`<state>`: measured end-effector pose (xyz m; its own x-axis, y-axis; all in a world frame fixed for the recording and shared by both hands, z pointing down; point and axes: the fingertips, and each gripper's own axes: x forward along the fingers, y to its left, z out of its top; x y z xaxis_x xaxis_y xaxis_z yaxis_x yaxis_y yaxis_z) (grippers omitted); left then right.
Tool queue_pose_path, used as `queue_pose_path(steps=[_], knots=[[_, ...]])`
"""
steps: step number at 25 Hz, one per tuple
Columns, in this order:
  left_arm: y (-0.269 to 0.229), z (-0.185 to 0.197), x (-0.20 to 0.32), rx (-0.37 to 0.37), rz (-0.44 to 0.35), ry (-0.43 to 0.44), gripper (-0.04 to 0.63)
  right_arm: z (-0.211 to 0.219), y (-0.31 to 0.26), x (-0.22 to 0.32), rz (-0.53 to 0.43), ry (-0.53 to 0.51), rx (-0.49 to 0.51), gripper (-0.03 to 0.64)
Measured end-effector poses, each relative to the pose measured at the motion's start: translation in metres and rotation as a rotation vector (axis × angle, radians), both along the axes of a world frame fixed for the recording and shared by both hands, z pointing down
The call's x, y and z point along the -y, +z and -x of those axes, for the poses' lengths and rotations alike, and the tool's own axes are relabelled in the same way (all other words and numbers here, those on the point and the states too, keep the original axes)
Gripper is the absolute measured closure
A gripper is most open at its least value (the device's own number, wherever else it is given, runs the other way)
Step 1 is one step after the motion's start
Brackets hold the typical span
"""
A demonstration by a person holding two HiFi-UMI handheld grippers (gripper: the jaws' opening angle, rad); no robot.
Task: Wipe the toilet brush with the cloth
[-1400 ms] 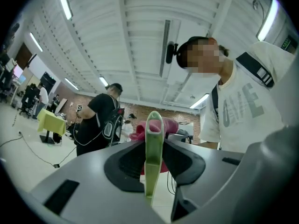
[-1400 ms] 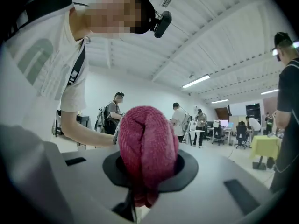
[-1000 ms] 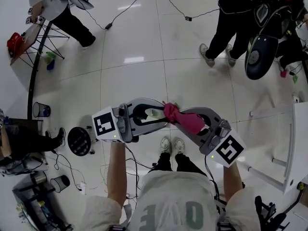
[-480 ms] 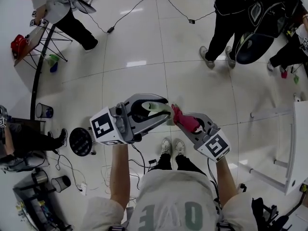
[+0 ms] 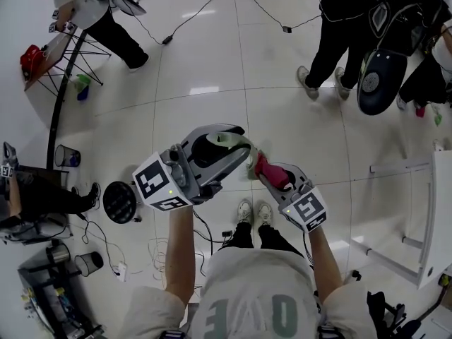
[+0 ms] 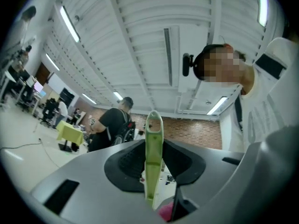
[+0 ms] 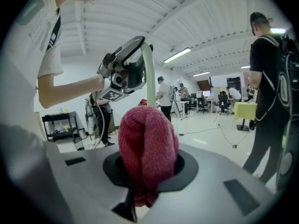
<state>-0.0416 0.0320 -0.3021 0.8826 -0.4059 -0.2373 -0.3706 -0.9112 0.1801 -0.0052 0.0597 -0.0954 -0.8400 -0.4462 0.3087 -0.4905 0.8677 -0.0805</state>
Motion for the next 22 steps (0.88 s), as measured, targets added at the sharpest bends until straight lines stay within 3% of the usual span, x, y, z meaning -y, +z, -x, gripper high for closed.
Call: queue_pose_path(steps=[1,3,5,8,13,22], knots=[[0.002,0.005,0.008,0.010,0.018,-0.076,0.477,-0.002,-0.004,0.003,-0.033,0.049,-0.007,0.548],[0.006,0.016,0.023,0.041,0.055,-0.250,0.477,-0.007,-0.035,0.007,-0.188,0.171,0.016,0.548],[0.008,0.025,0.034,0.081,0.083,-0.396,0.477,-0.004,-0.088,0.005,-0.355,0.319,0.163,0.548],[0.006,0.033,0.046,0.117,0.116,-0.514,0.477,0.014,-0.127,-0.001,-0.416,0.454,0.302,0.548],[-0.004,0.032,0.048,0.127,0.129,-0.535,0.477,0.054,-0.148,0.007,-0.448,0.401,0.358,0.548],[-0.008,0.034,0.041,0.123,0.118,-0.531,0.477,0.064,-0.178,0.022,-0.523,0.362,0.371,0.548]])
